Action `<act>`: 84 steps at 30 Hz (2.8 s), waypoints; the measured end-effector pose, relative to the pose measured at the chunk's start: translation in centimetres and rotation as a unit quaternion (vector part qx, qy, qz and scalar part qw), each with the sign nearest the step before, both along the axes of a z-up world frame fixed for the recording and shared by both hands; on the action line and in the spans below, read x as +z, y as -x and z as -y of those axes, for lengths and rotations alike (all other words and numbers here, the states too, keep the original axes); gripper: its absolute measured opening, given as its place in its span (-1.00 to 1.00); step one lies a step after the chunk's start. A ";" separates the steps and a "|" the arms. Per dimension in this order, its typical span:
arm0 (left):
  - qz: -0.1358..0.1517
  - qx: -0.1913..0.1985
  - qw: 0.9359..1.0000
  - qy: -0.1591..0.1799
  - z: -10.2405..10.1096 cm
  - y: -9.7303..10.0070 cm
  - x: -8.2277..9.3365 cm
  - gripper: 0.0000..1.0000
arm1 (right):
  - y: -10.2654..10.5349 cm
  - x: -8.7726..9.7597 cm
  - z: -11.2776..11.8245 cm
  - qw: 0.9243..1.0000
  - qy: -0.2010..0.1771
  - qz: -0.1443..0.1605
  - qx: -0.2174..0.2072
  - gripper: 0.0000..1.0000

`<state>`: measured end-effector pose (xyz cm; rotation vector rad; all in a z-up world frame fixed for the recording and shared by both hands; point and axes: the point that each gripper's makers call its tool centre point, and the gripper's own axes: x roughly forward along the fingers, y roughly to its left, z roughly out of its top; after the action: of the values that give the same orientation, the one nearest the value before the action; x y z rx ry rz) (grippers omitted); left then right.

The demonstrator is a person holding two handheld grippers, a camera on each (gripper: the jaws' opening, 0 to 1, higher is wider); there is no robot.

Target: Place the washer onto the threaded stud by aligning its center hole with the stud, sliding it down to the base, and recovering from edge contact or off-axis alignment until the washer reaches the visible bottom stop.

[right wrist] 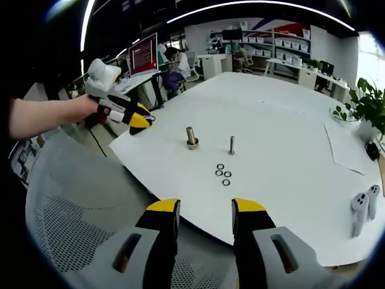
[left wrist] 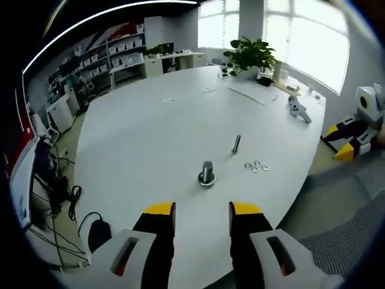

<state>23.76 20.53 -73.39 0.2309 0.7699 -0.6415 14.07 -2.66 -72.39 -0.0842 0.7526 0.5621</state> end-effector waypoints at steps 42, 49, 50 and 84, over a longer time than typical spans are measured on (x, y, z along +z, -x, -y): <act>0.037 0.039 0.998 0.038 -3.4 5.9 3.4 -0.32 | 0.3 -0.3 -1.0 1.000 -0.009 -0.014 0.022 -0.25; 0.074 0.019 0.997 0.025 -2.7 6.0 4.2 -0.30 | 0.5 -0.5 -1.2 0.999 -0.004 -0.019 0.032 -0.26; 0.076 0.018 0.997 0.028 -2.6 6.0 4.4 -0.30 | 0.5 -0.5 -1.2 0.999 -0.003 -0.019 0.032 -0.26; 0.067 -0.028 0.995 0.072 -0.8 7.1 4.7 -0.38 | 0.8 -1.1 -1.0 0.999 0.015 -0.029 0.027 -0.29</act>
<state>16.69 21.38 -68.66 0.1613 0.5868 -0.7250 13.22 -1.68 -73.45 -0.1167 0.8163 0.6068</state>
